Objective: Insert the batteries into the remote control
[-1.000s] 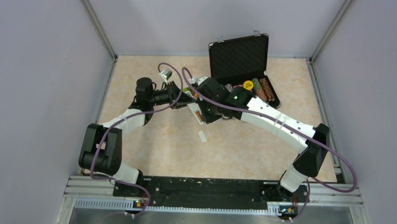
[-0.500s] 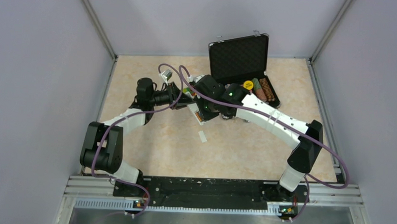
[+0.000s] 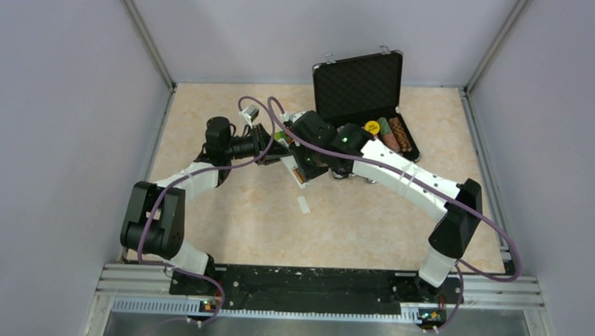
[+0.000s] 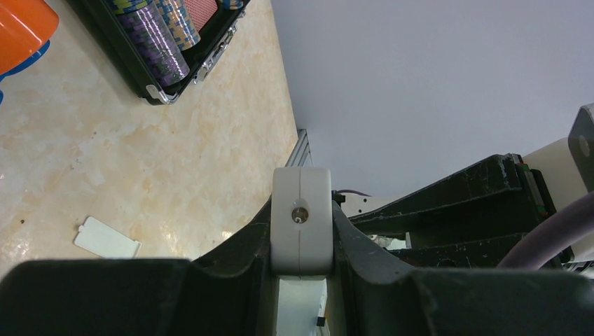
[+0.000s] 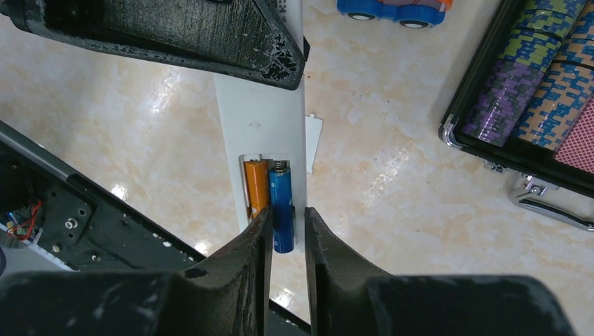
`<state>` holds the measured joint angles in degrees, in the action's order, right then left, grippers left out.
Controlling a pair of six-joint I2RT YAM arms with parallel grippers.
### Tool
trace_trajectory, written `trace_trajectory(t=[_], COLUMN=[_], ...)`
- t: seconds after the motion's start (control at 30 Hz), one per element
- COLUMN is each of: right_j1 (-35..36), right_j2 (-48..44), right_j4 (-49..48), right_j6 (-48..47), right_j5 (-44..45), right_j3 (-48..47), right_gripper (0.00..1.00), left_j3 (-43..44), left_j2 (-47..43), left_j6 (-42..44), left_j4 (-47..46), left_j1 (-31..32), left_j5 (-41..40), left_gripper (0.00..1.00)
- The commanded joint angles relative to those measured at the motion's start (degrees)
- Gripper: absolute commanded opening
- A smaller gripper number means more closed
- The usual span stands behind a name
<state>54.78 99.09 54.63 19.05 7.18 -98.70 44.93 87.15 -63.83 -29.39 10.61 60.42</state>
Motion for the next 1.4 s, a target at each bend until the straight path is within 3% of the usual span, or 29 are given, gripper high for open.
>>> trace_trajectory(t=[0.0, 0.2, 0.33, 0.53, 0.67, 0.83, 1.0, 1.37], right_j1=[-1.0, -1.5, -2.6, -3.3, -3.3, -3.4, -3.4, -3.4], right_j2=[0.0, -1.9, -5.2, -13.2, -23.4, -32.7, -32.7, -30.1], right_j4=[0.3, 0.2, -1.3, -10.0, -23.2, -32.6, -34.5, -35.5], right_j6=[-0.7, 0.6, 2.1, 0.5, -2.8, -7.5, -7.7, -8.0], right_j5=[0.5, 0.0, -0.7, -5.8, -9.2, -10.2, -9.9, -11.9], right_j3=[-1.8, -2.4, -1.5, 8.0, 20.2, 30.3, 32.2, 32.7], right_gripper=[0.23, 0.31, 0.45, 0.49, 0.49, 0.47, 0.31, 0.27], left_j3=[2.8, 3.6, 3.9, 4.0, 4.1, 4.1, 4.0, 3.5], left_j2=[0.7, 2.0, 2.9, 4.2, 5.3, 5.3, 3.9, 1.3], left_j6=[-2.1, -2.5, -3.0, -7.8, -13.8, -17.6, -18.2, -16.9], left_j4=[-2.2, -2.1, -2.6, -7.6, -14.4, -18.4, -18.2, -15.9], left_j1=[0.2, 0.2, 0.2, 0.2, 0.2, 0.3, 0.5, 0.8], left_j5=[2.0, 1.7, 1.9, 3.5, 6.1, 7.8, 8.3, 7.8], left_gripper=[0.00, 0.00, 0.00, 0.00, 0.00, 0.00, 0.00, 0.00])
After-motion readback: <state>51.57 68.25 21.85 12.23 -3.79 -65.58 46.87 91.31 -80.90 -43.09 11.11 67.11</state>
